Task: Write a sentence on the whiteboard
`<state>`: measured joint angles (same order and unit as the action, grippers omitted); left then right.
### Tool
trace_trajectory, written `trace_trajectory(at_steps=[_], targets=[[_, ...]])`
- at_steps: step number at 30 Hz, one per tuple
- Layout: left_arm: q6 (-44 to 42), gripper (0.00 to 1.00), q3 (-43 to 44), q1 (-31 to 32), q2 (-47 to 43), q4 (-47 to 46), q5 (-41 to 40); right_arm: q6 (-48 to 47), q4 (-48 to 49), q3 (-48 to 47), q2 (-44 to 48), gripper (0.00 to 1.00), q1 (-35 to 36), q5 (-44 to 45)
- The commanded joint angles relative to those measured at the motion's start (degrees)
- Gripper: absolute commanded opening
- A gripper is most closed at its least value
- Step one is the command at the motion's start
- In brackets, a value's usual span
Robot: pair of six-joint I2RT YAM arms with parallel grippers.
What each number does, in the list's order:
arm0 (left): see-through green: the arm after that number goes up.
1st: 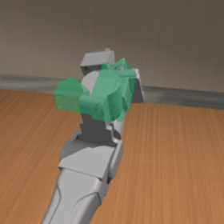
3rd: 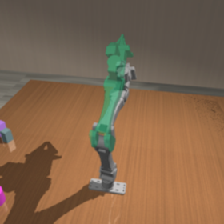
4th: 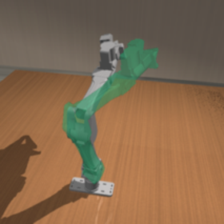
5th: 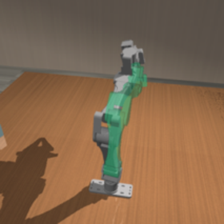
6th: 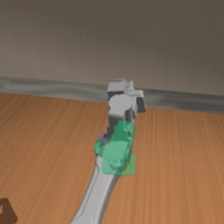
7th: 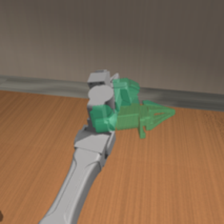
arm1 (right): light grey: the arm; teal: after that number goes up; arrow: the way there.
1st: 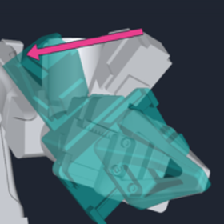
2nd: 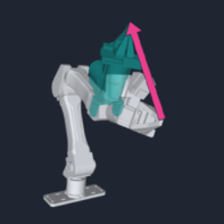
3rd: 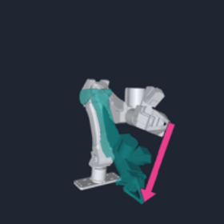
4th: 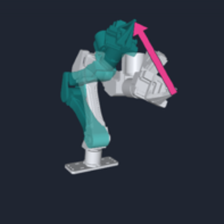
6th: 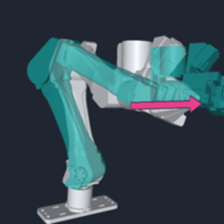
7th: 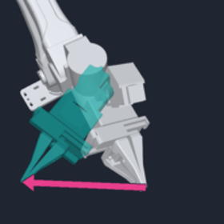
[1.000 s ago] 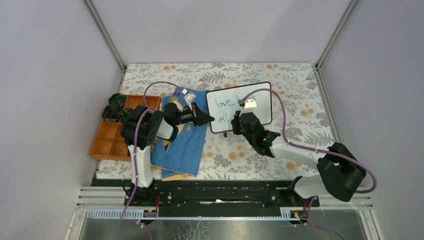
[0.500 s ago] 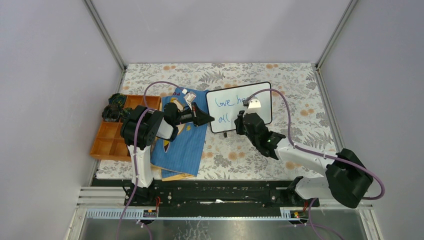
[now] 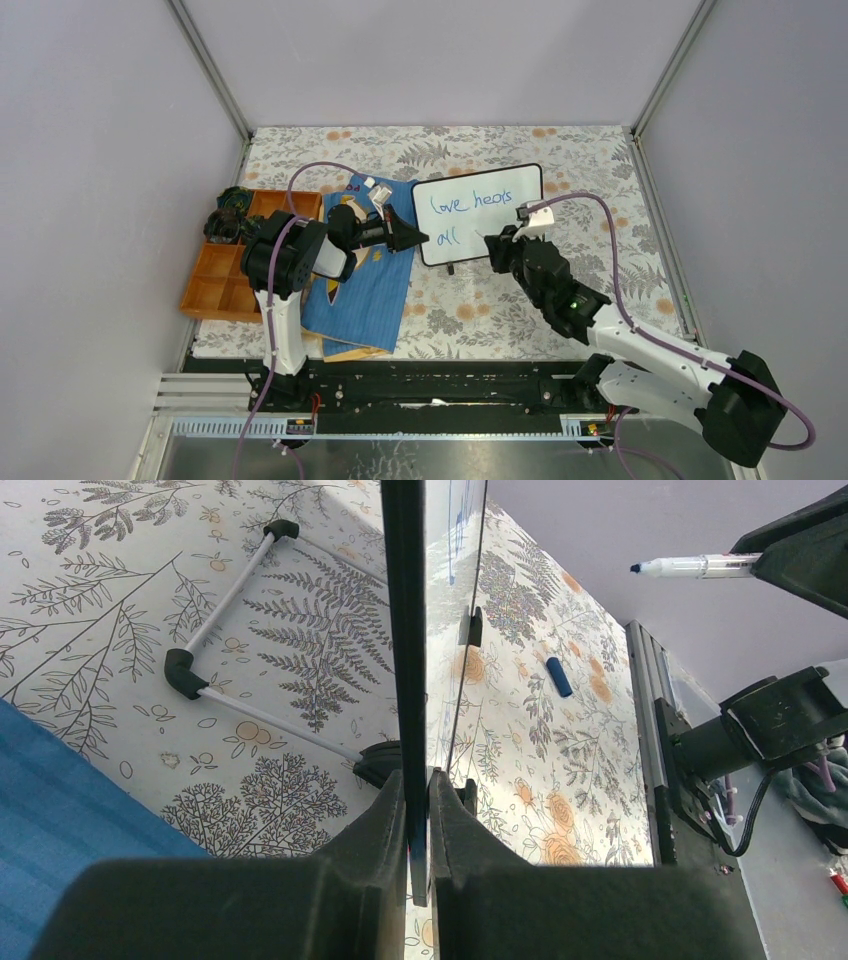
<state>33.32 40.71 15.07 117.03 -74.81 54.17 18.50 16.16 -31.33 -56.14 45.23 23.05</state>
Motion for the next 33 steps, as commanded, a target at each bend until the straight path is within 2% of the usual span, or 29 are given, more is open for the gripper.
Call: trace_trajectory(at_steps=[1,4,10,16,20,26,33], targets=[[-5.9,0.0,-0.3,0.3,2.5,10.5,-4.0,-1.3,4.2,1.8,3.4,0.0,0.9,1.9],[-5.9,0.0,-0.2,0.3,2.6,10.9,-4.2,-3.7,5.2,1.0,3.2,0.0,3.4,3.6],[-5.9,0.0,-0.2,0.3,2.6,10.8,-4.1,-10.3,8.7,-2.5,-2.3,0.0,12.8,10.4],[-5.9,0.0,-0.1,0.3,2.6,10.8,-4.1,-11.1,10.3,-5.6,-8.2,0.0,13.3,17.3],[-5.9,0.0,-0.2,0.3,2.6,10.8,-4.2,-7.0,10.6,-3.9,-11.0,0.0,13.2,24.2],[-5.9,0.0,-0.3,0.2,2.6,10.5,-4.2,1.0,8.4,0.4,-10.3,0.0,11.0,22.3],[-5.9,0.0,-0.3,0.2,2.6,10.3,-4.0,4.7,6.0,3.2,-6.4,0.0,7.3,17.3]])
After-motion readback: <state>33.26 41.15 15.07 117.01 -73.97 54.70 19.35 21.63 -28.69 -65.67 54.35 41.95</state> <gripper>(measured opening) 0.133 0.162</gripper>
